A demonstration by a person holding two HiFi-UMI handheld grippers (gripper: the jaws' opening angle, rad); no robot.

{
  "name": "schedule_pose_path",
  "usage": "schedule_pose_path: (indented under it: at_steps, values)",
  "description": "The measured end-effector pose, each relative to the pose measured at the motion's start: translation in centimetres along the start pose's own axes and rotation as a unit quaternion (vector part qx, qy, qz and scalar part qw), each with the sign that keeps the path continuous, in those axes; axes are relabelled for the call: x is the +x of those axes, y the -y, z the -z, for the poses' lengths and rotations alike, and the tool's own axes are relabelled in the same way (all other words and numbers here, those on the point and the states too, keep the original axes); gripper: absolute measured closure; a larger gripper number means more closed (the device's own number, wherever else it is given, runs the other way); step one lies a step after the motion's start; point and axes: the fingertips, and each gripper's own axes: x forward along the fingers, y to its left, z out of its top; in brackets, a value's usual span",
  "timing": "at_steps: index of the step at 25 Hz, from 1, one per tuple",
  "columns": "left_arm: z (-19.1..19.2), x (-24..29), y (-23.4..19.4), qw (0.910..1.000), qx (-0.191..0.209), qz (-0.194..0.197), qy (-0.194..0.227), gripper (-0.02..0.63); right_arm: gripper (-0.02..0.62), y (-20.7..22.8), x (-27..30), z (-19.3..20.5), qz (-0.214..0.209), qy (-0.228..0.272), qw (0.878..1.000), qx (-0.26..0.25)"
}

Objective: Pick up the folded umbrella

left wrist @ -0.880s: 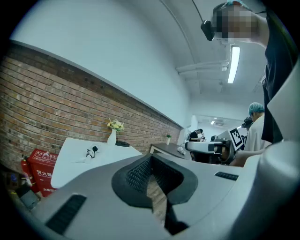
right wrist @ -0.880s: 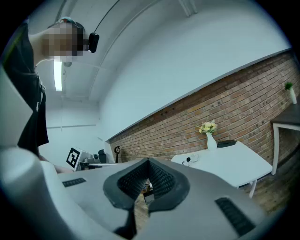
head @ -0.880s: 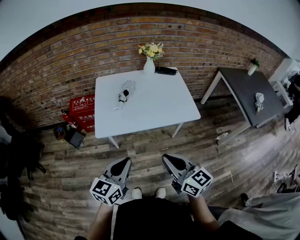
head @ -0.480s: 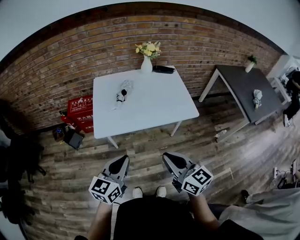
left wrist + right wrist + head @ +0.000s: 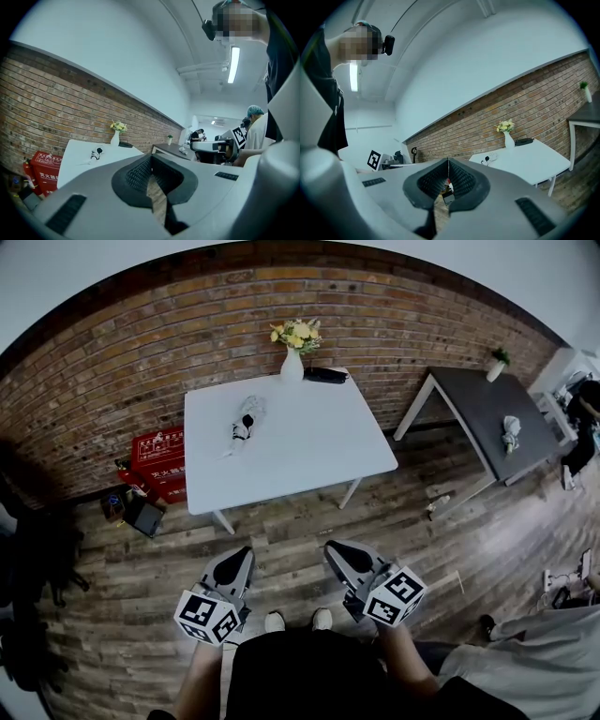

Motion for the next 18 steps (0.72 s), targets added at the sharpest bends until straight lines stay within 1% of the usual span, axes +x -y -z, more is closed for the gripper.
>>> schedule_pose_path:
  at_steps: [11,18]
  values:
    - [0.3,-2.4,-3.2,1.0000,0.005,-0.001,-0.002,0.592,0.573,-2.4,2.7,1.1,0.006,0.000,1.000,0.002]
    - [0.8,-4.6,-5.1,1.0000,0.001,0.002,-0.006,0.592,0.574,-4.8,4.7,1.4,-0.004,-0.004,1.000,-0.007]
